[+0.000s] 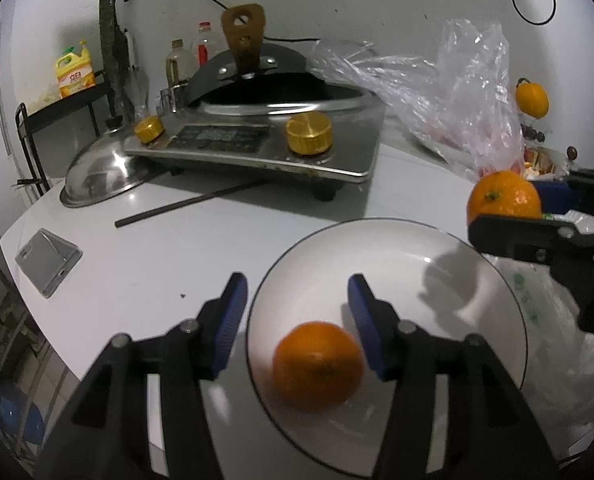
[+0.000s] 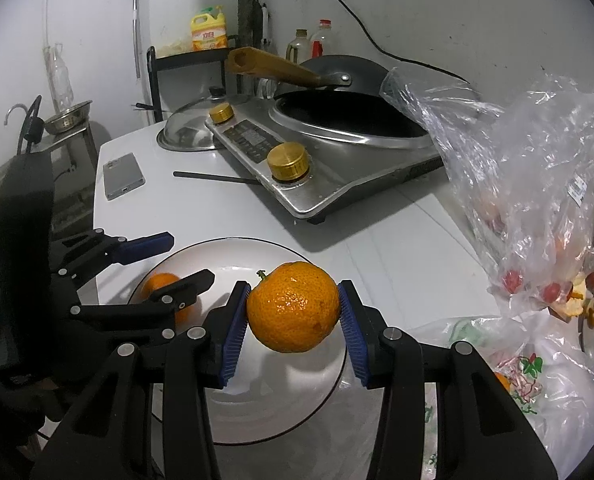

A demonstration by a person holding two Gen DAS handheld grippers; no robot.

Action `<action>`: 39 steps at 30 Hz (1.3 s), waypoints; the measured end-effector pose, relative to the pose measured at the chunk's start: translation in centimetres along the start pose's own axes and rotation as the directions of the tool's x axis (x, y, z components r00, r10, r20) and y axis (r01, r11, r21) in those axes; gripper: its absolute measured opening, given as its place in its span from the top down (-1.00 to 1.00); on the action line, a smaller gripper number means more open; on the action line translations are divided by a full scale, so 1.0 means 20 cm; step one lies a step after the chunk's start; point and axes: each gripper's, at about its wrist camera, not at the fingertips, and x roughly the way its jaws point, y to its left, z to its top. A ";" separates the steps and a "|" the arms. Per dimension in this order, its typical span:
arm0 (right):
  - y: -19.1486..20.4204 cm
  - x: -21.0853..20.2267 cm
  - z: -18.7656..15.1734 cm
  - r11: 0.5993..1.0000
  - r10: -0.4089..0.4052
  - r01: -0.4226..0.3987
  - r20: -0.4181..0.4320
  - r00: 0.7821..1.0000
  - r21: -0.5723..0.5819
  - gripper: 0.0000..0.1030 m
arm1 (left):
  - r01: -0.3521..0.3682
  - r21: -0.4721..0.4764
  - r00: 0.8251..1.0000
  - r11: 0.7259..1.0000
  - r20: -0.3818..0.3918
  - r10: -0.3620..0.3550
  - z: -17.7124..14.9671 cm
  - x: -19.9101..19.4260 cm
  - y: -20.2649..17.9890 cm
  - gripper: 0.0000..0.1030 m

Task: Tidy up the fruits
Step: 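Lower both mandarins onto the white plate and open both tools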

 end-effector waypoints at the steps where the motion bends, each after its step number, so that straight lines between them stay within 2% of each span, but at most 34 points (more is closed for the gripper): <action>1: 0.01 0.00 0.00 1.000 0.000 0.000 -0.001 1.000 -0.002 0.09 | 0.003 -0.006 1.000 1.000 0.003 -0.002 0.00 -0.01 0.01 -0.05; 9: 0.06 0.08 0.04 1.000 0.024 -0.024 -0.018 1.000 0.000 0.09 | 0.021 -0.045 1.000 0.999 0.011 -0.020 -0.02 -0.07 0.09 -0.07; 13: 0.08 0.14 0.06 0.999 0.044 -0.044 -0.034 0.998 0.015 0.09 | 0.032 -0.067 0.999 0.997 0.012 -0.031 -0.04 -0.08 0.12 -0.27; 27: 0.15 0.34 0.10 0.992 0.114 -0.109 -0.082 0.990 0.063 0.09 | 0.055 -0.136 0.998 0.989 0.030 -0.051 -0.05 -0.12 0.25 -0.27; 32: 0.13 0.41 0.10 0.984 0.150 -0.139 -0.099 0.984 0.110 0.09 | 0.039 -0.132 0.999 0.991 0.025 -0.036 -0.07 -0.12 0.27 -0.27; 39: 0.16 0.44 0.11 0.979 0.179 -0.164 -0.123 0.976 0.117 0.09 | 0.044 -0.143 0.999 0.989 0.018 -0.042 -0.09 -0.12 0.28 -0.27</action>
